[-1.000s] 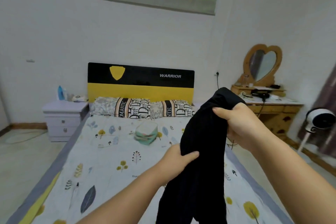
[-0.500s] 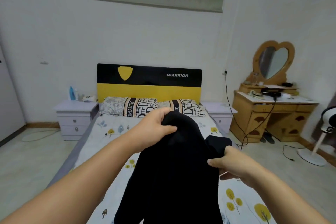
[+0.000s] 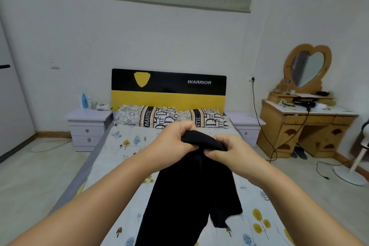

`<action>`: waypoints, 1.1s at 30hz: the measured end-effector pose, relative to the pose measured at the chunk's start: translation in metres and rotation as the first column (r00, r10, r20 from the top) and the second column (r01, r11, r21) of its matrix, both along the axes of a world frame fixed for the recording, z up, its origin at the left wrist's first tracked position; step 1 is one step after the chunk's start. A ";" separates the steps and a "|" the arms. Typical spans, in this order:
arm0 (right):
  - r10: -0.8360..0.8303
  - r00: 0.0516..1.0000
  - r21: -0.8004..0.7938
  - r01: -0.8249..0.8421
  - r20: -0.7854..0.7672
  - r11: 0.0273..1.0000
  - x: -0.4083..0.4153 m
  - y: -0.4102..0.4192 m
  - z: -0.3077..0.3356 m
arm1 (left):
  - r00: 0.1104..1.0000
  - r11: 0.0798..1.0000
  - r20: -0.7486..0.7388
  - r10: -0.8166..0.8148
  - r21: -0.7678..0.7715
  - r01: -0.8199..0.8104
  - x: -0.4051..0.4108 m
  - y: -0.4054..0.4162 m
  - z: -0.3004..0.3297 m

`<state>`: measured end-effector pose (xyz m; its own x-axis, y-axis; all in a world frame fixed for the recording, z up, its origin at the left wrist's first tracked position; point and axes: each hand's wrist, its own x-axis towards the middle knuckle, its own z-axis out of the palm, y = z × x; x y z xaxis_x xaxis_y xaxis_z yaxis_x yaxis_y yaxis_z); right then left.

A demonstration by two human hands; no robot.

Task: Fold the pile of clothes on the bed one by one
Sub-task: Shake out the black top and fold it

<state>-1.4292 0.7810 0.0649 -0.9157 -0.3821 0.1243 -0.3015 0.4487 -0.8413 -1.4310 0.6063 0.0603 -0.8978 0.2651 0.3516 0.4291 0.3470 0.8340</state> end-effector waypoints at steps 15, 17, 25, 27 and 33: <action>-0.258 0.954 0.112 0.275 -0.151 0.955 -0.018 0.035 -0.011 | 0.921 0.956 0.366 0.133 -0.293 -0.022 -0.006 -0.084 -0.039; -0.195 0.981 0.238 0.193 -0.014 0.952 -0.020 0.045 -0.019 | 0.945 0.961 0.284 0.163 -0.262 -0.087 -0.009 -0.089 -0.028; -0.047 0.961 0.260 -0.027 0.274 0.965 -0.017 0.060 -0.025 | 0.918 0.869 0.395 0.028 -0.463 0.173 -0.010 -0.095 -0.026; -0.049 0.969 0.254 -0.015 0.243 0.967 -0.016 0.061 -0.023 | 0.915 0.734 0.395 0.079 -0.644 0.214 -0.011 -0.095 -0.031; -0.066 0.991 0.098 0.056 0.112 0.994 -0.012 0.063 -0.016 | 0.935 0.251 0.214 0.283 -0.957 0.143 -0.009 -0.103 -0.039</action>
